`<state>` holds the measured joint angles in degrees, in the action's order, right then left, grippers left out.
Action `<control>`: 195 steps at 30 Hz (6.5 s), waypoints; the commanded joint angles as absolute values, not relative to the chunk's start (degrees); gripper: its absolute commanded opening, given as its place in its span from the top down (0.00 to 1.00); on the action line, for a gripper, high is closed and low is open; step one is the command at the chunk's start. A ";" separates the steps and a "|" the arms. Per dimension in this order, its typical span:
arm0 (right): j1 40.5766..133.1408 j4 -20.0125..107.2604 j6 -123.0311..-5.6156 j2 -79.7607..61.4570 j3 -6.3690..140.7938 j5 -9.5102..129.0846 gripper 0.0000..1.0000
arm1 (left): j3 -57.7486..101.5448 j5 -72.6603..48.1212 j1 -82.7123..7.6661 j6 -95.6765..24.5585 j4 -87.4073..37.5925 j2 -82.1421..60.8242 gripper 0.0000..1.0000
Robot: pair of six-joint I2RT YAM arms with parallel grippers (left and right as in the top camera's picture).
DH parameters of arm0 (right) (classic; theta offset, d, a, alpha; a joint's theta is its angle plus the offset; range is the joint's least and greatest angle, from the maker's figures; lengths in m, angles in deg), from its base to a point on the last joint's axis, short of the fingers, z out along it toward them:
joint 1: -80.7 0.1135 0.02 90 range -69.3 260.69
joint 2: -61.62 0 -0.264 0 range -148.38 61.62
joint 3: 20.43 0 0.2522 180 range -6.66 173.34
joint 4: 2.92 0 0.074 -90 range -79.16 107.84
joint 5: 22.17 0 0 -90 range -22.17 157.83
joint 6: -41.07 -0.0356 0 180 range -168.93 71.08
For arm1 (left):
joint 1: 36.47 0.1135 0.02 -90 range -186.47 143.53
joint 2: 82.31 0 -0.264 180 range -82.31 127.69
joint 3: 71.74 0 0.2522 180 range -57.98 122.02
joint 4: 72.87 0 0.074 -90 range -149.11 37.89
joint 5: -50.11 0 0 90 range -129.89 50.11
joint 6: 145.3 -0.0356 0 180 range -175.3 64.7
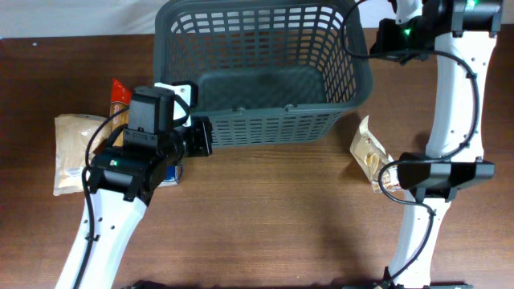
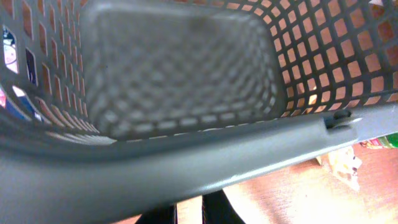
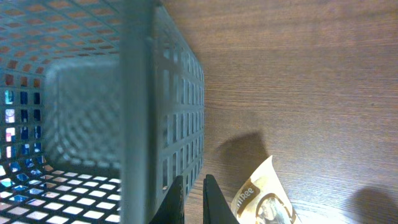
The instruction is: Pack container
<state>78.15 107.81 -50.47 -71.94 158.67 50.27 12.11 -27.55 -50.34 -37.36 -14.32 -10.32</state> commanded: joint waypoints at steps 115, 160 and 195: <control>73.19 78.50 -29.61 -40.13 76.56 62.03 0.01 | 15.95 -75.20 -50.58 -29.19 20.09 -38.54 0.00; 73.19 52.60 -42.47 -40.18 53.76 60.06 0.01 | 15.95 -75.20 -50.58 -29.19 20.06 -38.54 0.00; 73.19 46.26 -44.13 -43.02 51.31 60.06 0.56 | 15.95 -75.24 -50.58 -29.19 20.00 -38.54 0.00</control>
